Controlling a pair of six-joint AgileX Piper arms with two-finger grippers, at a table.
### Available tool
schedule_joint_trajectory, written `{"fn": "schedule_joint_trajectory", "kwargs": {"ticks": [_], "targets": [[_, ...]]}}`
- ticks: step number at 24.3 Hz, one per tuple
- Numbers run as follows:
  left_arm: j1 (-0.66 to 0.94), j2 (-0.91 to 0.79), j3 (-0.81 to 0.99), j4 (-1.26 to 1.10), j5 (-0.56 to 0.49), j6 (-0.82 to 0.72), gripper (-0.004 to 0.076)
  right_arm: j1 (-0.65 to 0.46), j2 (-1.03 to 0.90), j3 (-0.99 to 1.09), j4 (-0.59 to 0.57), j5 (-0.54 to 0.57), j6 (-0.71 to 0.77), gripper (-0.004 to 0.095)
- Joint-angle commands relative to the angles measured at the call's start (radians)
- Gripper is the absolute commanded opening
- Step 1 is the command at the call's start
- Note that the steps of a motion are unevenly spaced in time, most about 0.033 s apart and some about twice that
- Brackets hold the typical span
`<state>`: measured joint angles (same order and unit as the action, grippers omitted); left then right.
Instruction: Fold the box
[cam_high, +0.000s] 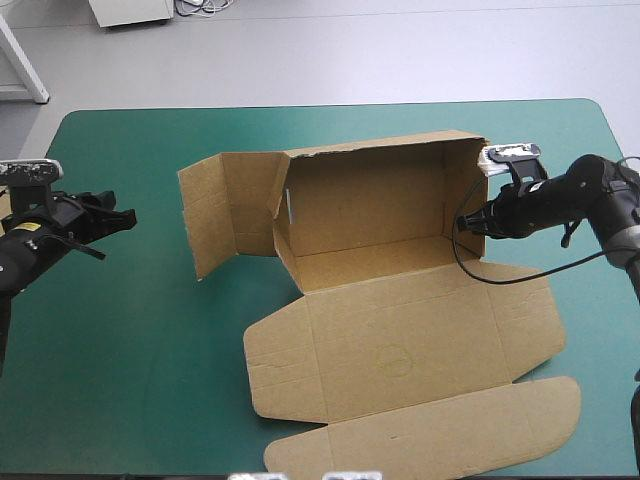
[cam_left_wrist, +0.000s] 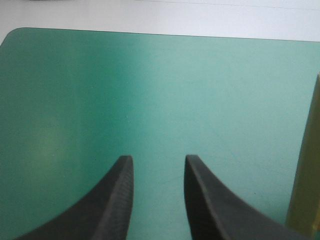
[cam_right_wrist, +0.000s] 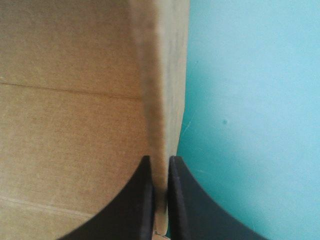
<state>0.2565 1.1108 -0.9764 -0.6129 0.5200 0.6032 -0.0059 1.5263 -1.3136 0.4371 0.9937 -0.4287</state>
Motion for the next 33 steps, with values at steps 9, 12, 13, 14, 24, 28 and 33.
{"fn": "schedule_joint_trajectory", "kwargs": {"ticks": [9, 12, 13, 14, 24, 28, 33], "targets": [[0.0, -0.015, -0.025, -0.074, -0.009, -0.003, 0.0244, 0.057, 0.155, -0.306, -0.067, 0.255, 0.191, 0.0003], [0.0, -0.015, -0.025, -0.074, 0.003, -0.003, 0.0244, 0.128, 0.248, -0.379, -0.129, 0.255, 0.235, 0.0003], [0.0, -0.015, -0.025, -0.074, 0.003, -0.003, 0.0242, 0.139, 0.264, -0.387, -0.139, 0.255, 0.235, 0.0003], [0.0, -0.015, -0.025, -0.074, 0.003, -0.003, 0.0242, 0.155, 0.29, -0.391, -0.167, 0.245, 0.235, 0.0003], [0.0, -0.015, -0.025, -0.074, -0.001, -0.001, 0.0242, 0.161, 0.317, -0.449, -0.137, 0.073, 0.176, 0.0247], [0.0, -0.015, -0.025, -0.074, -0.001, 0.001, 0.0241, 0.161, 0.317, -0.449, -0.139, -0.004, 0.145, 0.04], [0.0, -0.015, -0.025, -0.074, -0.001, 0.001, 0.0241, 0.161, 0.315, -0.45, -0.137, 0.002, 0.143, 0.047]]}}
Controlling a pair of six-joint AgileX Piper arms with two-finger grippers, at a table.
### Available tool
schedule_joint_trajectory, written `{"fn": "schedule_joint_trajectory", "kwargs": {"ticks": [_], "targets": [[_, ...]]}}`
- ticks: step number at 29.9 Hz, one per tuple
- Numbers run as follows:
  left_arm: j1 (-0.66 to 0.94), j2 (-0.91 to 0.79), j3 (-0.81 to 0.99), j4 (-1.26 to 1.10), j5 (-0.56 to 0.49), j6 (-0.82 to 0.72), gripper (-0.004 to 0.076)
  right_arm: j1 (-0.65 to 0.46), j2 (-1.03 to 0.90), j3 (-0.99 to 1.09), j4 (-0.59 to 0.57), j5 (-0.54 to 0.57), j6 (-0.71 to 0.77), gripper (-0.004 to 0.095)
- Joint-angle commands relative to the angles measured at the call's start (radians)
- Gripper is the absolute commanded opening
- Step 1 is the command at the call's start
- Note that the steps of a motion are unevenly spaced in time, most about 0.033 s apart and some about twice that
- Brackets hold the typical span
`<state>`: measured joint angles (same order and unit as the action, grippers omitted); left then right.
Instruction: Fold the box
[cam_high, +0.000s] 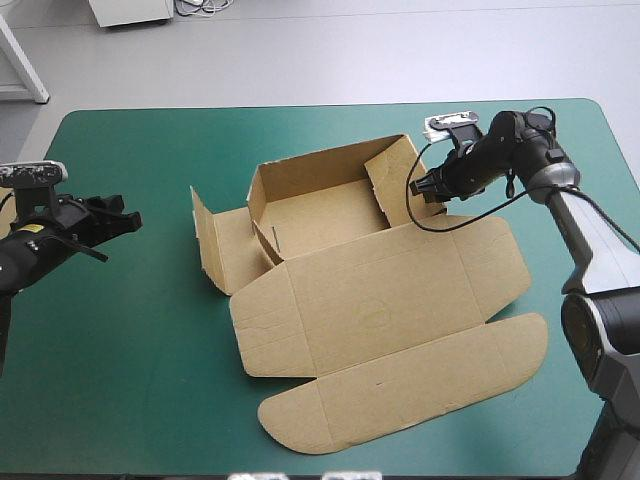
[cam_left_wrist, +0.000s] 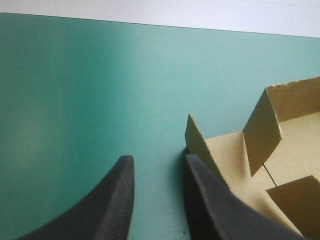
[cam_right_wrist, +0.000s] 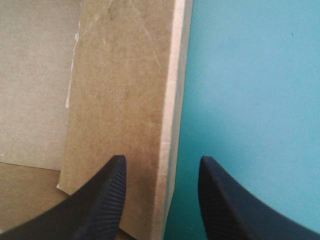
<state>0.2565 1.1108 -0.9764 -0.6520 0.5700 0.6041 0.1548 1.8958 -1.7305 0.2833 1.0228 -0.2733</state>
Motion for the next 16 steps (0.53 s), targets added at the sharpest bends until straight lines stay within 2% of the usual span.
{"fn": "schedule_joint_trajectory", "kwargs": {"ticks": [1, 3, 8, 13, 16], "targets": [[0.0, -0.015, -0.025, -0.035, -0.051, 0.0, 0.0241, 0.001, -0.056, -0.037, 0.019, -0.02, -0.012, 0.0471], [0.0, -0.015, -0.025, -0.035, -0.051, 0.0, 0.0241, 0.001, -0.063, -0.044, 0.049, -0.014, -0.037, 0.0471], [0.0, -0.015, -0.025, -0.029, -0.051, 0.0, 0.0241, 0.001, -0.076, -0.051, 0.122, -0.079, -0.164, 0.0482], [0.0, -0.015, -0.025, -0.028, -0.047, 0.003, 0.0241, -0.001, -0.06, -0.051, 0.118, -0.105, -0.183, 0.0616], [0.0, -0.015, -0.025, -0.028, -0.047, 0.003, 0.0241, -0.001, -0.051, -0.051, 0.118, -0.145, -0.176, 0.0638]]}}
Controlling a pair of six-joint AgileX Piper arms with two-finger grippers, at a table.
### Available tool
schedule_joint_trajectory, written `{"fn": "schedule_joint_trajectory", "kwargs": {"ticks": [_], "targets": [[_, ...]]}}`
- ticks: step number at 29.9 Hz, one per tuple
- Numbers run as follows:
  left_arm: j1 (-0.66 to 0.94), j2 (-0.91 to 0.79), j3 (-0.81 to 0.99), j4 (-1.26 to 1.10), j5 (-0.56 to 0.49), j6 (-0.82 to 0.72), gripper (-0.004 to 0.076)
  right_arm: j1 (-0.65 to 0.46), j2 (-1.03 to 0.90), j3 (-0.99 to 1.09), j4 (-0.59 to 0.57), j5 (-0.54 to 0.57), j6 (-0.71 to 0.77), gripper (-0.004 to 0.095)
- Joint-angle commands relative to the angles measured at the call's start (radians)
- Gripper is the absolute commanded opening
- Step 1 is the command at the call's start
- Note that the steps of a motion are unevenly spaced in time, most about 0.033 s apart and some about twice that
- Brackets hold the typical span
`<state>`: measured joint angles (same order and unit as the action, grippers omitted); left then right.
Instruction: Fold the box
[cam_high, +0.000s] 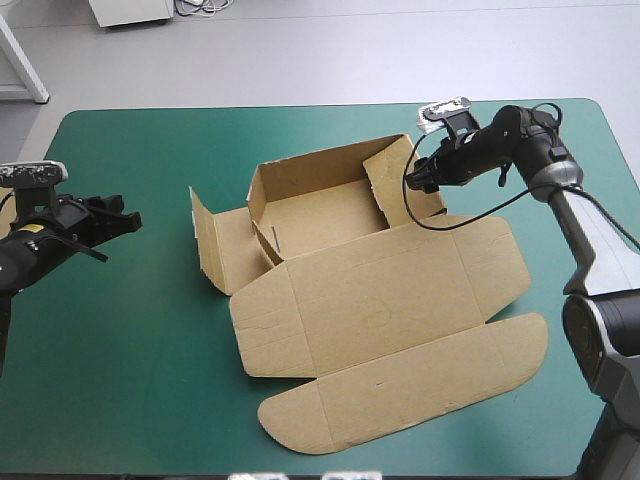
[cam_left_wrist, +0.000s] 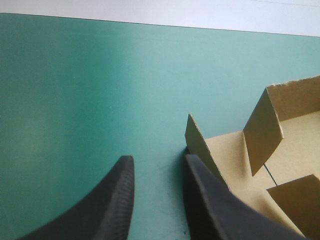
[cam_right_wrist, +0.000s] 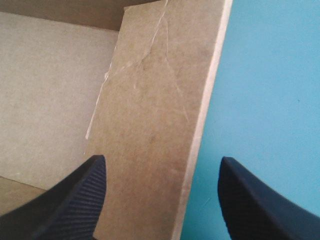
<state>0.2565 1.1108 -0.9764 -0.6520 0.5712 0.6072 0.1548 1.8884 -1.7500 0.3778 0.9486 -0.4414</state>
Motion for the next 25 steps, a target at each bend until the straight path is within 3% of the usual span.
{"fn": "schedule_joint_trajectory", "kwargs": {"ticks": [1, 15, 19, 24, 25], "targets": [[0.0, -0.015, -0.025, -0.028, -0.048, 0.0, 0.0241, -0.001, -0.039, -0.031, 0.024, -0.082, -0.008, 0.0638], [0.0, -0.015, -0.025, -0.028, -0.04, 0.0, 0.0241, -0.001, 0.078, -0.031, 0.026, -0.111, 0.003, 0.0595], [0.0, -0.015, -0.025, -0.028, -0.032, 0.0, 0.0241, -0.001, 0.096, -0.031, 0.035, -0.121, 0.008, 0.0382], [0.0, -0.015, -0.025, -0.03, -0.026, 0.0, 0.0241, -0.001, 0.095, -0.031, 0.049, -0.126, -0.017, -0.0018], [0.0, -0.015, -0.025, -0.032, -0.026, 0.0, 0.0241, -0.001, 0.095, -0.031, 0.049, -0.128, -0.016, -0.0014]]}}
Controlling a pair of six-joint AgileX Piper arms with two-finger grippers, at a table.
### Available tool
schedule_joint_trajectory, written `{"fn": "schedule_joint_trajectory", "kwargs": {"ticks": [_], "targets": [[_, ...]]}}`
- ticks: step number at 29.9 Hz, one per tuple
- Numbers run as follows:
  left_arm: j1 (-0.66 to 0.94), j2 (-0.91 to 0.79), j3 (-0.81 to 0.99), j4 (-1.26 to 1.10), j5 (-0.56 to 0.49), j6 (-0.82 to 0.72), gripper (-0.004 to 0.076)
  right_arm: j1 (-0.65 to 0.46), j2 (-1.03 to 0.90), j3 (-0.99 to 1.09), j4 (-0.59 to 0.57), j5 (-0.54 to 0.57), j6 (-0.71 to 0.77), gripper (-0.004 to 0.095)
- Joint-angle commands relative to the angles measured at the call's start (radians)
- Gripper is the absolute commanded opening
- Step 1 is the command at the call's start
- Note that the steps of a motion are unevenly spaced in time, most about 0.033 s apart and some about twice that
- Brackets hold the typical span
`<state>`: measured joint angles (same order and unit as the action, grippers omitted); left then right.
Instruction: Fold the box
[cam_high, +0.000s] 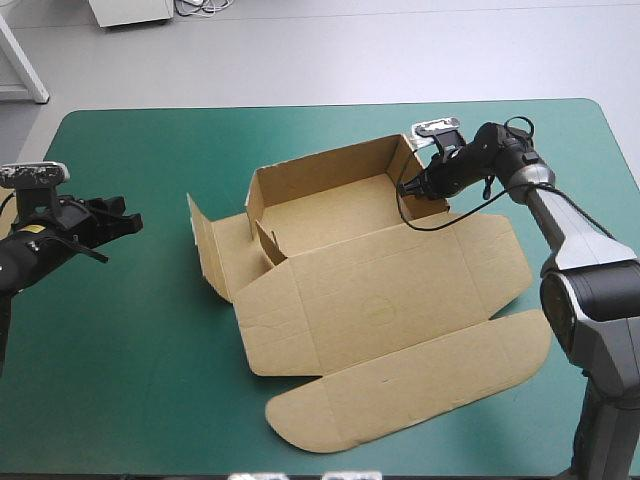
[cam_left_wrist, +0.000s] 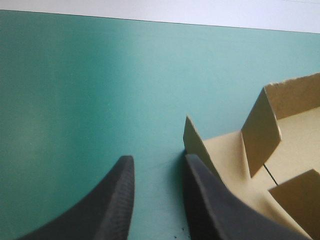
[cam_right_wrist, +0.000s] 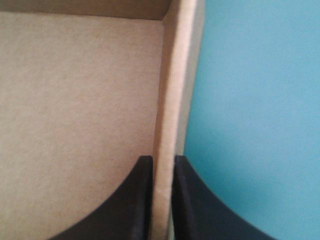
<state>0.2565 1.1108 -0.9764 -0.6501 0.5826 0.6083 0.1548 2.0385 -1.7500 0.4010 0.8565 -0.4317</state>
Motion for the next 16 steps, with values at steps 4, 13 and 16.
{"fn": "schedule_joint_trajectory", "kwargs": {"ticks": [4, 13, 16], "targets": [[0.0, -0.015, -0.025, -0.036, -0.03, -0.001, 0.0241, -0.001, -0.055, -0.031, 0.009, -0.04, 0.007, -0.0015], [0.0, -0.017, -0.027, -0.036, -0.022, -0.001, 0.0241, -0.011, -0.12, -0.031, -0.008, -0.114, 0.118, -0.0015], [0.0, -0.017, -0.028, -0.036, -0.029, -0.001, 0.0241, -0.037, -0.154, -0.032, -0.003, -0.101, 0.13, -0.0015]]}}
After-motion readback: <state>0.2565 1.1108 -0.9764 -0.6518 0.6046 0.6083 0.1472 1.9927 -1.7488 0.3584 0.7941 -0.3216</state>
